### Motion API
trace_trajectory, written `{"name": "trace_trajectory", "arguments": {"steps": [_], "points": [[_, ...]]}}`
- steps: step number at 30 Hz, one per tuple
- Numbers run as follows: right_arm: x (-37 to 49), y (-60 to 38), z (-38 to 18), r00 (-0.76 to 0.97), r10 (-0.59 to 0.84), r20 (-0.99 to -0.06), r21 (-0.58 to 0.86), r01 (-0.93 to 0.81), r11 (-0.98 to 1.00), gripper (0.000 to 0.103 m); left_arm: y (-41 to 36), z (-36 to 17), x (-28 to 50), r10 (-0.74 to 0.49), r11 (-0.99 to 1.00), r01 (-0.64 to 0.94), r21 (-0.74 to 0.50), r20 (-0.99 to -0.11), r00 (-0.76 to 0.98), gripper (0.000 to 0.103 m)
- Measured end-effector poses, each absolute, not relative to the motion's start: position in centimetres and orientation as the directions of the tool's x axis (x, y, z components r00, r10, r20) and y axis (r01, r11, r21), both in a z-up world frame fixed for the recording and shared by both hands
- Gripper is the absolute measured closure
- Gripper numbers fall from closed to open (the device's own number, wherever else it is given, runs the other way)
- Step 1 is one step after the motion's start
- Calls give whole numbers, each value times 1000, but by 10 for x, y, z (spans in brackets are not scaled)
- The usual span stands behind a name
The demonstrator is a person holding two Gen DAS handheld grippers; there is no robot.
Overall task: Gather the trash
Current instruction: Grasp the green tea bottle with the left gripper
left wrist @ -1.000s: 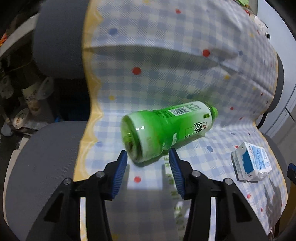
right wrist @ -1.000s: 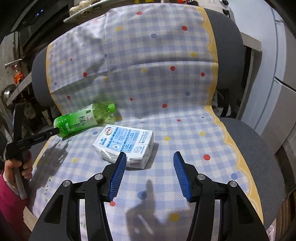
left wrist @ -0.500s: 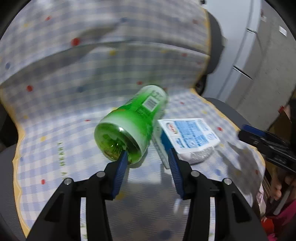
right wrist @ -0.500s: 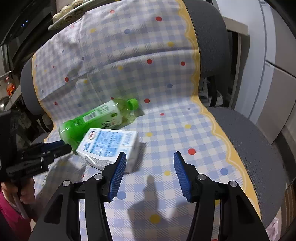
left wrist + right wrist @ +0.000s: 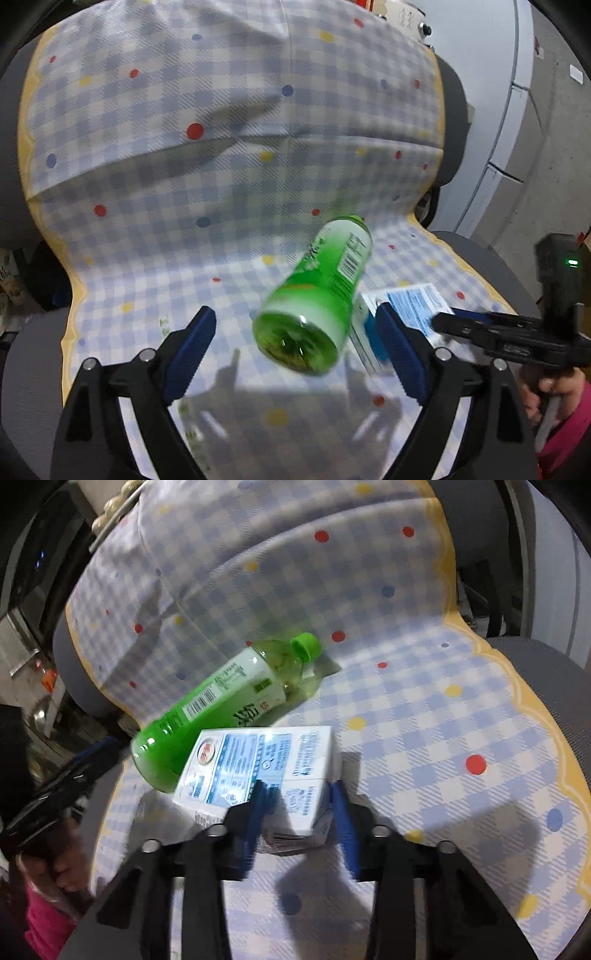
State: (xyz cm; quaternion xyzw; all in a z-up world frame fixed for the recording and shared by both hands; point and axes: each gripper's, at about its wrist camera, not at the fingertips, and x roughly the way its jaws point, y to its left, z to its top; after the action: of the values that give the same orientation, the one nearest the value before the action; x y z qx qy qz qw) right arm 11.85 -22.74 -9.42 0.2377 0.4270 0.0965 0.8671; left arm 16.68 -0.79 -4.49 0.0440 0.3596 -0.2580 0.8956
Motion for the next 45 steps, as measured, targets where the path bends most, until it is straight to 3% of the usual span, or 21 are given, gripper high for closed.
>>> {"name": "trace_trajectory", "arguments": {"steps": [3,7,10,12,15,19,24,28,32,39,45], "points": [[106,-233,-81,627,334,-704,456,38,889,103,-20,-50,178,-419,854,515,-73,-685,597,17],[78,-253,-71,625,183,-759,323,117,939,103,-43,-65,188,-367,838,546,14,-725,583,17],[58,-273,-71,620,172,-765,334,155,930,101,-56,-79,188,-324,827,558,68,-753,572,19],[47,-281,-72,625,182,-759,352,158,923,98,-65,-86,185,-281,825,553,117,-764,581,28],[41,-282,-74,626,194,-755,355,142,924,97,-70,-85,174,-253,830,538,148,-759,600,29],[44,-272,-73,644,220,-733,361,94,928,79,-63,-83,144,-241,876,473,93,-764,598,29],[51,-265,-68,656,223,-721,355,74,932,77,-62,-81,98,-276,885,464,27,-773,572,29],[41,-265,-64,673,232,-702,368,64,928,62,-64,-79,62,-312,880,474,-26,-784,537,29],[20,-270,-59,686,201,-699,348,82,934,56,-74,-74,45,-343,868,494,-53,-784,517,29],[-12,-270,-61,701,196,-686,374,108,921,17,-62,-64,42,-237,928,371,29,-723,649,29],[3,-222,-79,678,176,-714,318,90,944,15,-50,-74,36,-225,940,341,0,-750,621,29]]}}
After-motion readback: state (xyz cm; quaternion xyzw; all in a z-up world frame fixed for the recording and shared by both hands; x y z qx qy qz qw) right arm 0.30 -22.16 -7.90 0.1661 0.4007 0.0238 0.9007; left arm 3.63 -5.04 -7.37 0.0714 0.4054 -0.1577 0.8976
